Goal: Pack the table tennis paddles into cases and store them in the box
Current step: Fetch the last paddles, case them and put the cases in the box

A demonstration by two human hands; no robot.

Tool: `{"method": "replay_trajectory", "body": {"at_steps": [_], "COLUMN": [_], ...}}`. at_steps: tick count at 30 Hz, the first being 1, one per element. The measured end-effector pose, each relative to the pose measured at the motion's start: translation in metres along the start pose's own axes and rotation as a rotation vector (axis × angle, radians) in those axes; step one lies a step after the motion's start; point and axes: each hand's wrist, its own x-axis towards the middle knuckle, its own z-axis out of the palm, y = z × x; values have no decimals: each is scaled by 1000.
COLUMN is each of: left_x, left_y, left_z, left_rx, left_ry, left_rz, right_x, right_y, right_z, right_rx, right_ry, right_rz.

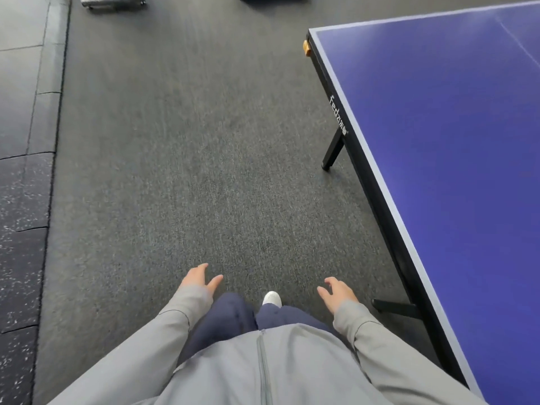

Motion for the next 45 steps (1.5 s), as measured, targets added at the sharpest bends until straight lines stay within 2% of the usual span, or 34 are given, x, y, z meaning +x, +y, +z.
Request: {"method": "replay_trajectory", "body": {"at_steps": [7,15,21,26,30,34,39,45], "left_x": [84,215,290,340,387,435,492,549], "left_y": [44,104,156,197,241,307,400,472], "left_z": [-49,-139,-225,-262,-280,-304,-339,-371], "left_rx": [-6,45,140,255,370,406,396,467], "left_ry": [-10,-66,-25,-69,-98,-78,-16,-17], "left_rz": [-14,29,96,106,86,83,188,266], "right_x": [64,144,198,250,306,356,408,464], "right_y": [-54,-183,-313,-391,-424,-447,-466,-497], "right_z": [-42,-118,-184,-235,-281,-337,-405,-464], "right_rx": [-19,-83,-125,-326,-438,-426,-419,-395], "right_ry": [-10,28,71,73,82,57,41,50], "right_rz": [49,48,-151,-306,-382,-365,-317,-281]}}
